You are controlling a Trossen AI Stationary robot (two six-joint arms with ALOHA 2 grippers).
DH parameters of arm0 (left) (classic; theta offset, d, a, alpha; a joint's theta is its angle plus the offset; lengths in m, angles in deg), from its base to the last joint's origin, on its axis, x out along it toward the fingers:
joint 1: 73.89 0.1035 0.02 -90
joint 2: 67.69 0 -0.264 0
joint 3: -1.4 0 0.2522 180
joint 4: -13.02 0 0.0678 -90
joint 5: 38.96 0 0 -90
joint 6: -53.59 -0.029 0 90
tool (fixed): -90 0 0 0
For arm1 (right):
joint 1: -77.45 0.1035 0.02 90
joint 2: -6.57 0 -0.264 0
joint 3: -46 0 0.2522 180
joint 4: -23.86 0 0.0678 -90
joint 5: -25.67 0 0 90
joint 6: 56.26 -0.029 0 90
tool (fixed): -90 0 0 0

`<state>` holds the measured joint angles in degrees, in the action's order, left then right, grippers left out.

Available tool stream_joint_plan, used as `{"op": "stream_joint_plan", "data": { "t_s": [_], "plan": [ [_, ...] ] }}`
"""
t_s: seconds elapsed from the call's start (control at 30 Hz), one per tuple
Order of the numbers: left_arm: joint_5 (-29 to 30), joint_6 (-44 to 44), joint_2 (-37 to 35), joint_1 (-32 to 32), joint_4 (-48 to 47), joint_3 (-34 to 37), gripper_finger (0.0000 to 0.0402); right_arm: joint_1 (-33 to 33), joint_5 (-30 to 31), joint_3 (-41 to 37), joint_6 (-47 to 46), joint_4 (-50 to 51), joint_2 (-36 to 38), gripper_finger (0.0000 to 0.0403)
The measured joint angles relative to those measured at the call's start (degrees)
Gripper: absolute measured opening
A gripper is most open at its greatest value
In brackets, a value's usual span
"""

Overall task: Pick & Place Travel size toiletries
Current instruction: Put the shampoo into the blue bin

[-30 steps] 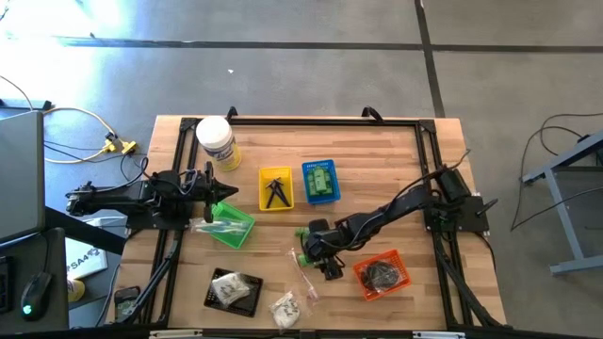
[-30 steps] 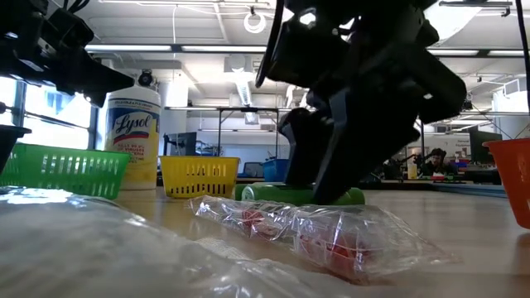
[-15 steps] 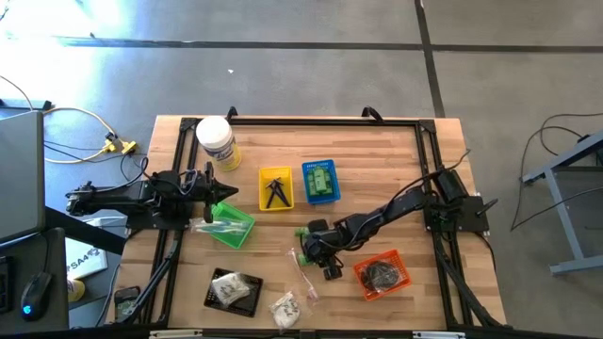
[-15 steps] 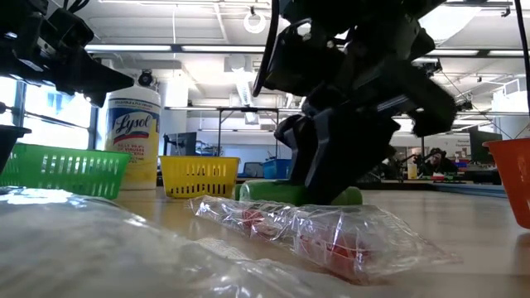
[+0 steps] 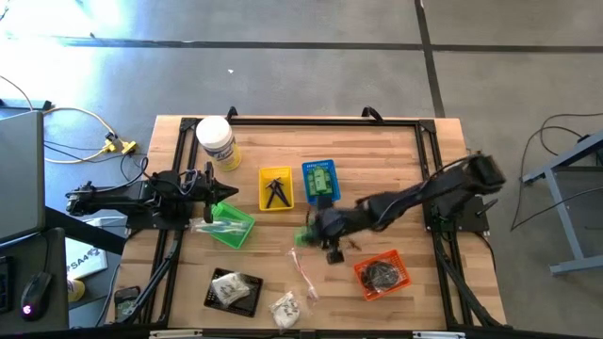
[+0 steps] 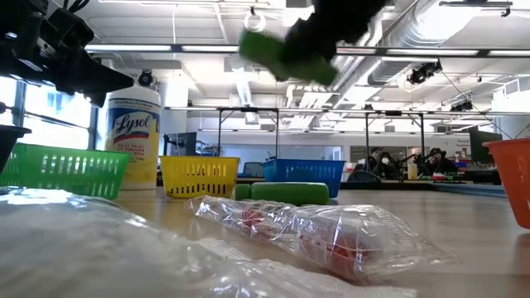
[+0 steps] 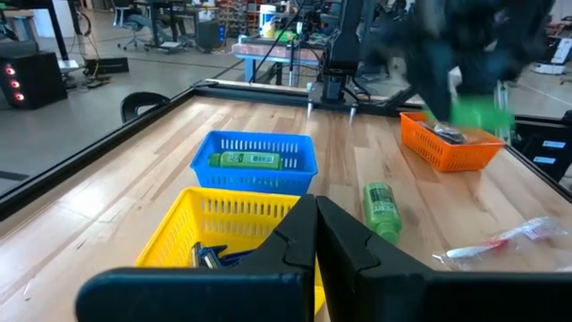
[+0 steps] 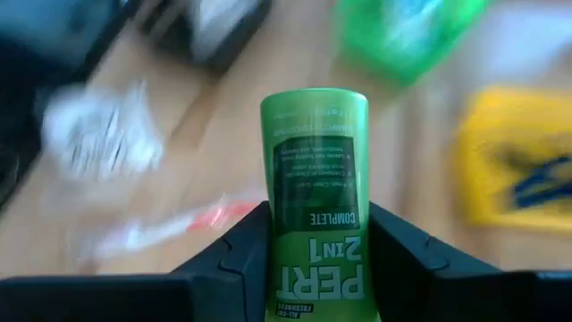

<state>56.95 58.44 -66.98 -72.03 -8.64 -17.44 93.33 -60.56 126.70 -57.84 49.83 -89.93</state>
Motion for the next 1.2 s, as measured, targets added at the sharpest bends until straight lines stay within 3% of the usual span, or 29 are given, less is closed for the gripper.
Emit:
{"op": "stream_joint_plan", "data": {
  "t_s": [0.17, 0.4, 0.5, 0.8, 1.2],
  "plan": [
    [0.0, 0.0, 0.0, 0.0, 0.1, 0.0, 0.0, -6.0, 5.7, 0.1, -6.2, -0.8, 8.6, 0.0123],
    [-0.5, 0.0, 0.0, 0.0, -0.2, 0.0, 0.0, -16.5, 1.6, 0.1, -5.5, 2.6, 11.0, 0.0133],
    [-0.5, 0.0, 0.0, 0.0, -0.9, -0.1, 0.0, -19.7, -0.4, 0.1, -3.6, 5.4, 10.1, 0.0131],
    [-0.5, 0.0, 0.0, 0.0, -1.3, -0.1, 0.0, -28.0, 4.1, -0.6, -16.0, 8.8, 4.4, 0.0128],
    [-0.5, 0.0, 0.0, 0.0, -1.5, -0.1, 0.0, -28.2, 3.6, -2.4, -18.8, 2.0, -4.3, 0.0127]
  ]
}}
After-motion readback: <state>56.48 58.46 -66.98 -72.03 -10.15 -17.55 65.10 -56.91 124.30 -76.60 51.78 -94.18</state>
